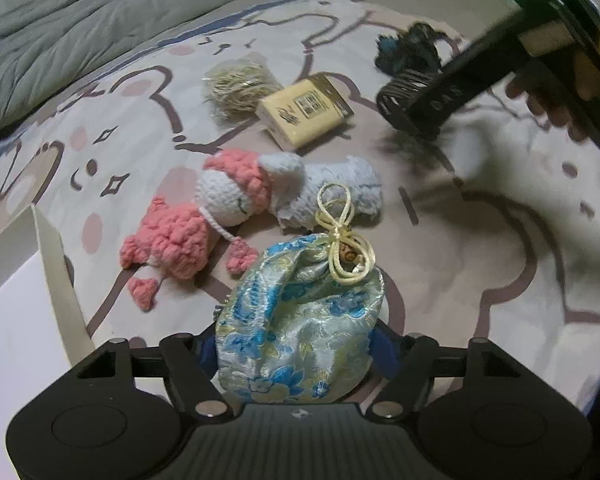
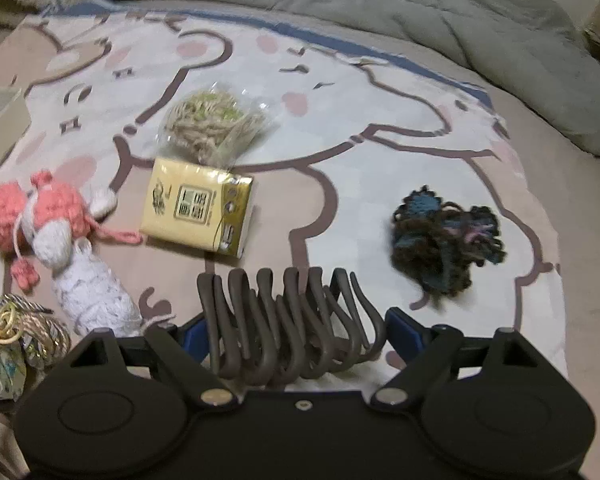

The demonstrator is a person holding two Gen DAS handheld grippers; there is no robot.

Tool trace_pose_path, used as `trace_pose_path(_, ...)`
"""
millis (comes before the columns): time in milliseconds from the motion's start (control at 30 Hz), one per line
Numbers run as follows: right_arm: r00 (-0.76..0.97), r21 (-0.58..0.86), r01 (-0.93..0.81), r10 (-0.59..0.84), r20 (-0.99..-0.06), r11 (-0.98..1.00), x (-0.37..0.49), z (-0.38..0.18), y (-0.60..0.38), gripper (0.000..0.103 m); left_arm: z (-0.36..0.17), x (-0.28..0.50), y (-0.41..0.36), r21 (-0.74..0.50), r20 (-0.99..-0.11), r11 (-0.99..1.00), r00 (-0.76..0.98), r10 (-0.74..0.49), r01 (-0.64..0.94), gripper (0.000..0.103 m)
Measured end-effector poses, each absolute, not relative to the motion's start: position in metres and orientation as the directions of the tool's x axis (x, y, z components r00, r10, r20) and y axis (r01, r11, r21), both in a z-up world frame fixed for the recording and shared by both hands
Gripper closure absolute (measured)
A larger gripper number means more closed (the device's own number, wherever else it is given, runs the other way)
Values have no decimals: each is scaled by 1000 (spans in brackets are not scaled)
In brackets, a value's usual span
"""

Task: Organize objects
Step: 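Carry the pouch and claw clip into the white box and lower them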

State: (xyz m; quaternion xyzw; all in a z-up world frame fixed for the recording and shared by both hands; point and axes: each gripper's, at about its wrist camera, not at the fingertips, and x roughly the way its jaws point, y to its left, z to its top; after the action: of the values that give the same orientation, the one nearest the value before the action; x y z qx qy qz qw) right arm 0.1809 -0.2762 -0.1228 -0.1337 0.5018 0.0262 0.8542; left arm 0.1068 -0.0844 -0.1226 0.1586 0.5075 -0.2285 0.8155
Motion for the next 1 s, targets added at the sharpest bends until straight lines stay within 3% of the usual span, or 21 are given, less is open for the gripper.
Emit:
trace_pose_path(667,646,-92,11,-78,-759,996,130,-48,-278,15,-49,90,-17,-72,-804,949,545,-238,308,33)
trace_pose_path(1000,653,1,34,-21,-757,999,122,-35,-239,15,-29,86,46,-155,-788,977,578,-210,144,33)
